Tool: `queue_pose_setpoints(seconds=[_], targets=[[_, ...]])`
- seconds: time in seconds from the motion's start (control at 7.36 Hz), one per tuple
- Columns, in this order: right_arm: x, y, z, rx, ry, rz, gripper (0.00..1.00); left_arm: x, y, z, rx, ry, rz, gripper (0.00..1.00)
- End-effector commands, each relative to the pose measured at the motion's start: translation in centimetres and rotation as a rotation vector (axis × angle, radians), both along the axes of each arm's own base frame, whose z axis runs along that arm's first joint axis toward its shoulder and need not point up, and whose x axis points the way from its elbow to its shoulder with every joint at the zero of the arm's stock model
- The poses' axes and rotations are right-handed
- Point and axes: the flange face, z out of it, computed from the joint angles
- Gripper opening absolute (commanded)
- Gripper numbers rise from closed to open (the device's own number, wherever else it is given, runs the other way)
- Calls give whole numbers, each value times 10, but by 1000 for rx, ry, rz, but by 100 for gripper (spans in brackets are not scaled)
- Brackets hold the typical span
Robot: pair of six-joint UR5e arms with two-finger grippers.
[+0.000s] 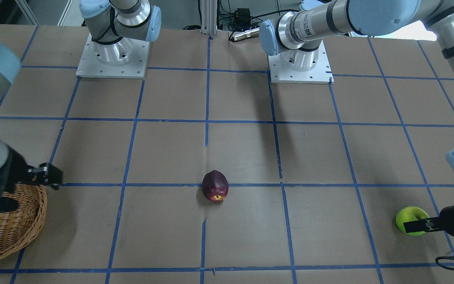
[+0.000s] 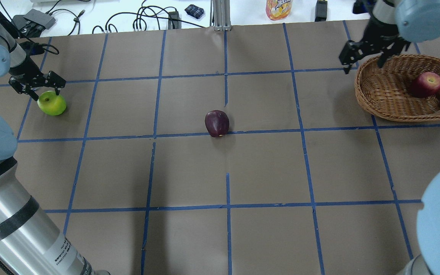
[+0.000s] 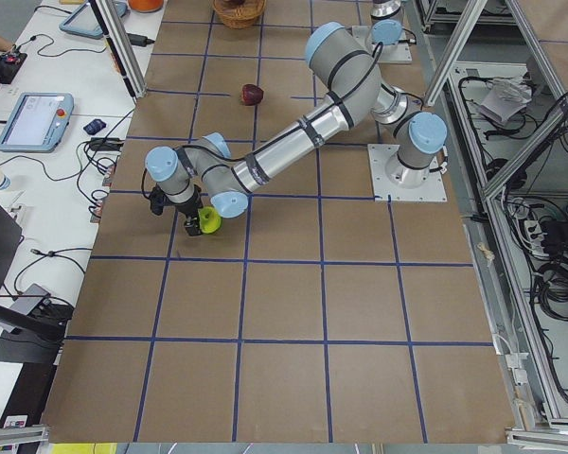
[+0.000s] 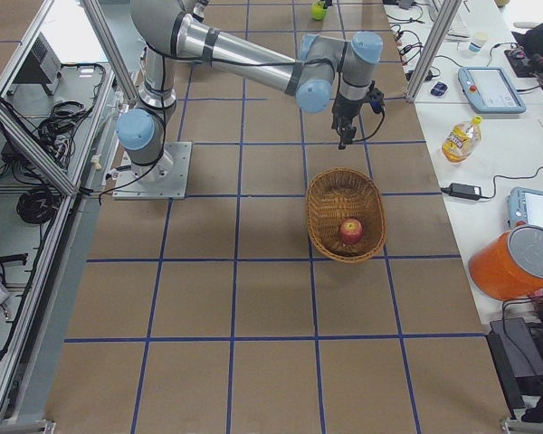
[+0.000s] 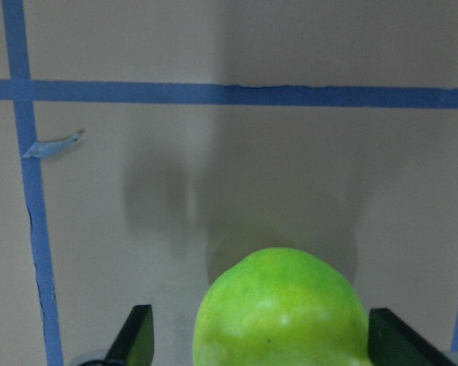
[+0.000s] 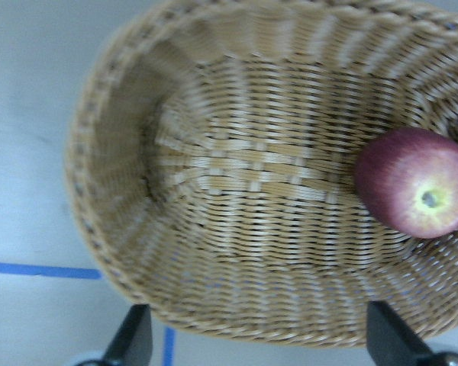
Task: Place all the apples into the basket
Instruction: 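Lower the right gripper onto the dark red apple and grasp it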
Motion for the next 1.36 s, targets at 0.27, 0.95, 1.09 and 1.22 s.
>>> queue_pose_setpoints(seconds=[0.27,0.95,1.09,1.22], targets=[[259,49,-51,6,-119,88,100,1,-2,12,-13,-8,8,100],[320,56,-117,29,-143,106,100,-8,16,-14,53,55,15,100],[328,58,-122,38,-169,100,100,-10,21,-13,49,53,4,78],[329,59,-133,55,-169,82,100,-11,21,-10,45,53,10,24]])
